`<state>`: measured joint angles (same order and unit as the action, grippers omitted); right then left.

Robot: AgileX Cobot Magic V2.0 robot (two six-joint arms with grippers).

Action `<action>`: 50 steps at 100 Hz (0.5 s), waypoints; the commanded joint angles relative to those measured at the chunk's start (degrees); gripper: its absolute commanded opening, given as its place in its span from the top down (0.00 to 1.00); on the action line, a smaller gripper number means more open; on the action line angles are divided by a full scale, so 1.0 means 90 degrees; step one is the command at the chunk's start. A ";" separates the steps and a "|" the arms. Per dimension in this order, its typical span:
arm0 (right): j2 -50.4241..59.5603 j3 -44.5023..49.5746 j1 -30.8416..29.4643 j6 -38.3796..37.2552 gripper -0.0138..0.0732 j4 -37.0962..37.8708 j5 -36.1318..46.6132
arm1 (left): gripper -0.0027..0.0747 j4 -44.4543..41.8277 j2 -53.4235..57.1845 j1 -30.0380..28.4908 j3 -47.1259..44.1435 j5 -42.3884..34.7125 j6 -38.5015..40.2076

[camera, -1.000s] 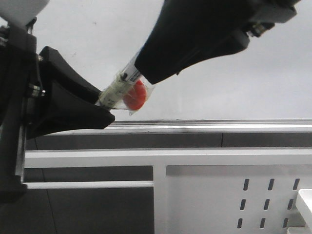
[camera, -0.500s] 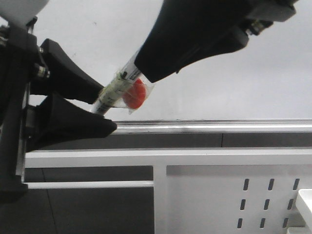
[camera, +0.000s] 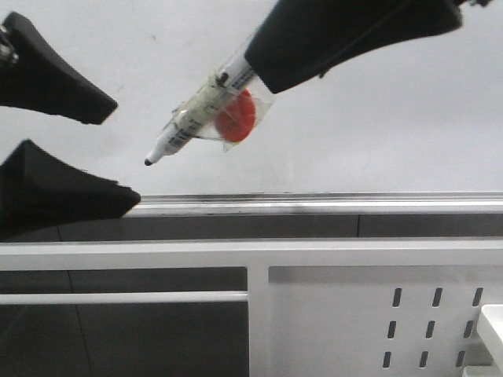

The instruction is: Write number 1 on whiteboard

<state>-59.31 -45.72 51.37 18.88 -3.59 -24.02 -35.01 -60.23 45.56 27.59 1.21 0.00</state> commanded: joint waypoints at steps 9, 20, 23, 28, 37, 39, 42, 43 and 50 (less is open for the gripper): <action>0.0492 0.0191 -0.0320 -0.0244 0.92 0.0011 0.0486 | 0.38 0.0642 0.0534 0.0010 0.0179 0.0158 0.0058; 0.0791 0.0347 -0.0745 -0.0294 0.92 0.0011 0.0552 | 0.56 0.1173 0.0680 0.0010 0.0179 0.0298 0.0058; 0.0865 0.0362 -0.0843 -0.0294 0.92 0.0011 0.0581 | 0.64 0.1269 0.0693 -0.0001 0.0179 0.0298 0.0058; 0.1002 0.0365 -0.0995 -0.0294 0.92 0.0011 0.0624 | 0.75 0.1414 0.0720 -0.0035 0.0179 0.0257 0.0058; 0.1313 0.0365 -0.1174 -0.0294 0.92 0.0011 0.0683 | 0.97 0.1748 0.0720 -0.0251 0.0164 0.0016 0.0062; 0.1381 0.0365 -0.1196 -0.0294 0.92 0.0011 0.0683 | 0.99 0.1827 0.0720 -0.0323 0.0164 -0.0080 0.0062; 0.1468 0.0365 -0.1228 -0.0294 0.92 0.0011 0.0669 | 0.99 0.1969 0.0720 -0.0425 0.0150 -0.0246 0.0078; 0.1508 0.0365 -0.1242 -0.0294 0.92 0.0011 0.0645 | 0.99 0.2009 0.0720 -0.0452 0.0138 -0.0352 0.0078; 0.1708 0.0365 -0.1295 -0.0294 0.92 0.0011 0.0597 | 0.99 0.2565 0.0720 -0.0756 0.0111 -0.0904 0.0078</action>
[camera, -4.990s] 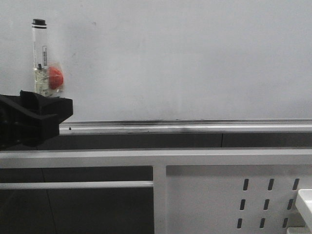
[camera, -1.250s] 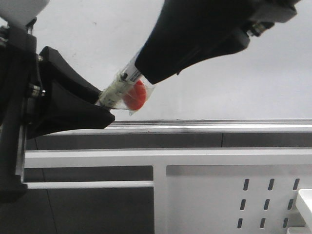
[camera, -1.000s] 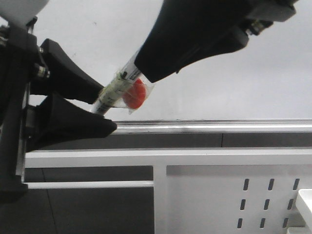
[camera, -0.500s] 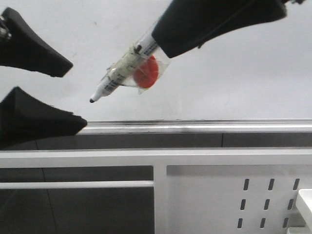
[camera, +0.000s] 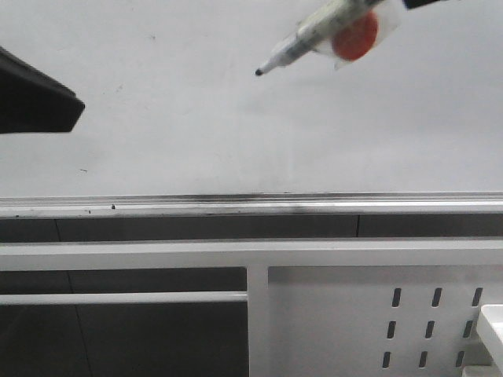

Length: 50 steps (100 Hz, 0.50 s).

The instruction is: Write number 1 on whiteboard

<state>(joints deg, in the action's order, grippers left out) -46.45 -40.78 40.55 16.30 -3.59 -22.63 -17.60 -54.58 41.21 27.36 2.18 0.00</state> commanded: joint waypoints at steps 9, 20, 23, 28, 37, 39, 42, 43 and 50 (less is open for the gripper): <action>0.0469 -0.0183 -0.0093 -0.0007 0.92 0.0011 0.0427 | 0.99 0.1491 0.0092 -0.0680 0.0138 -0.1715 0.0078; 0.0561 -0.0183 -0.0093 -0.0007 0.92 0.0011 0.0427 | 0.99 0.2048 0.0092 -0.1015 0.0138 -0.2371 0.0078; 0.0561 -0.0183 -0.0093 -0.0007 0.92 0.0011 0.0456 | 0.99 0.2063 0.0092 -0.1045 0.0138 -0.2499 0.0078; 0.0561 -0.0183 -0.0093 -0.0007 0.92 0.0011 0.0525 | 0.99 0.2094 0.0092 -0.1076 0.0138 -0.2622 0.0078; 0.0561 -0.0183 -0.0093 -0.0007 0.92 0.0011 0.0653 | 0.99 0.2125 0.0092 -0.1076 0.0138 -0.2663 0.0078; 0.0561 -0.0183 -0.0093 -0.0007 0.92 0.0011 0.0688 | 0.99 0.2125 0.0092 -0.1076 0.0138 -0.2649 0.0078; 0.0561 -0.0183 -0.0093 -0.0007 0.92 0.0011 0.0736 | 0.99 0.2129 0.0092 -0.1076 0.0131 -0.2636 0.0078; 0.0561 -0.0183 -0.0093 -0.0007 0.92 0.0011 0.0736 | 0.99 0.2129 0.0092 -0.1076 0.0116 -0.2636 0.0078; 0.0561 -0.0183 -0.0093 -0.0007 0.92 0.0043 0.0845 | 0.99 0.2206 0.0092 -0.1076 0.0014 -0.2740 0.0078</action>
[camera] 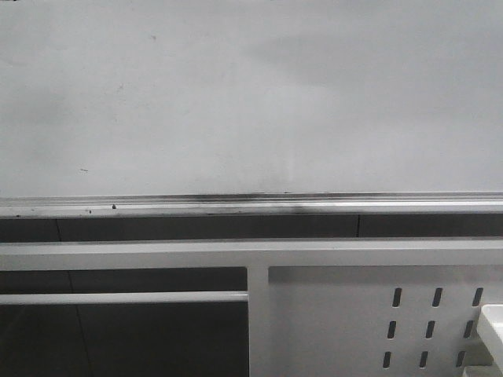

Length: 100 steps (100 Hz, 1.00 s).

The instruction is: Write number 1 on whiteboard

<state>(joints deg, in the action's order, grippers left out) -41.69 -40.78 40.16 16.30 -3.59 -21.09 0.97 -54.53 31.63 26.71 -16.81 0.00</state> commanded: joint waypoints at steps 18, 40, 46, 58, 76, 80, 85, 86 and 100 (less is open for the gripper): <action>-0.0049 -0.0183 -0.0148 -0.0007 0.92 0.0111 0.0781 | 0.99 0.0619 0.0087 -0.0012 -0.0306 -0.1140 0.0078; -0.0176 -0.0183 -0.0528 -0.0007 0.92 0.0111 0.0983 | 0.99 0.0698 0.0087 -0.0012 -0.0586 -0.1547 0.0078; -0.0239 -0.0183 -0.0528 -0.0007 0.92 0.0111 0.0997 | 0.99 0.0698 0.0087 -0.0012 -0.0590 -0.1592 0.0078; -0.0362 -0.0183 -0.0528 -0.0007 0.92 0.0111 0.1007 | 0.99 0.0698 0.0087 -0.0012 -0.0590 -0.1663 0.0078; -0.0602 -0.0183 -0.0528 -0.0007 0.92 0.0135 0.1174 | 0.99 0.0698 0.0087 -0.0012 -0.0590 -0.1719 0.0078; -0.0674 -0.0183 -0.0528 -0.0007 0.92 0.0161 0.1187 | 0.99 0.0698 0.0087 -0.0012 -0.0590 -0.1728 0.0078; -0.0742 -0.0183 -0.0528 -0.0007 0.92 0.0181 0.1197 | 0.99 0.0698 0.0087 -0.0012 -0.0590 -0.1755 0.0078; -0.0754 -0.0183 -0.0528 -0.0007 0.92 0.0198 0.1197 | 0.99 0.0698 0.0087 -0.0012 -0.0590 -0.1754 0.0078; -0.0996 -0.0183 -0.0584 -0.0007 0.92 0.0221 0.1255 | 0.99 0.0698 0.0087 -0.0012 -0.0590 -0.1778 0.0078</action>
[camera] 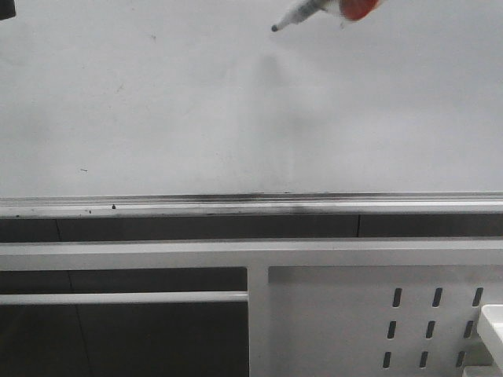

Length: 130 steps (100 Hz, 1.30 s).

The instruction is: Write number 1 on whiteboard

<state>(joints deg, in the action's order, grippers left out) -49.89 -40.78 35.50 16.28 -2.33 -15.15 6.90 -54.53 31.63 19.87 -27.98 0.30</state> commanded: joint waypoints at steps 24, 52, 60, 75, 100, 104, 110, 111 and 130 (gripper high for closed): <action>-0.0663 -0.0183 -0.0463 -0.0005 0.92 0.0072 0.0596 | 0.99 0.0039 0.0087 -0.0012 0.0169 -0.0620 0.0044; -0.1294 -0.0183 -0.0489 -0.0005 0.92 -0.0014 0.0647 | 0.99 0.0039 0.0087 -0.0012 0.0158 -0.0664 0.0044; -0.1280 -0.0183 -0.0489 -0.0005 0.92 -0.0098 0.0611 | 0.99 0.0039 0.0087 -0.0012 0.0158 -0.0640 0.0044; -0.1000 -0.0242 -0.0328 -0.0005 0.92 -0.0366 -0.0005 | 0.99 -0.0314 0.0087 -0.0012 0.0158 -0.0183 0.0018; -0.0782 -0.0395 0.0535 0.0142 0.92 -0.0271 -0.0973 | 0.99 -0.2045 0.0076 0.0529 0.0158 0.0654 0.0018; -0.0834 -0.0510 0.0690 0.0190 0.92 -0.0271 -0.1110 | 0.99 -0.2561 0.0076 0.0715 0.0158 0.0669 0.0018; -0.0938 -0.0699 0.0887 0.0260 0.92 -0.0271 -0.1247 | 0.99 -0.3036 0.0038 0.0992 0.0158 0.0654 0.0018; -0.0938 -0.0720 0.0935 0.0277 0.92 -0.0271 -0.1246 | 0.99 -0.3118 0.0024 0.1023 0.0158 0.0654 0.0018; -0.1256 -0.1312 0.1249 0.0302 0.92 -0.0248 -0.1691 | 0.83 -0.3632 -0.0451 0.1474 0.0158 0.0598 0.0018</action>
<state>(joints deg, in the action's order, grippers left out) -60.97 -48.92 46.13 18.37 -5.06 -31.57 -24.50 -57.17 43.63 19.85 -18.18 0.00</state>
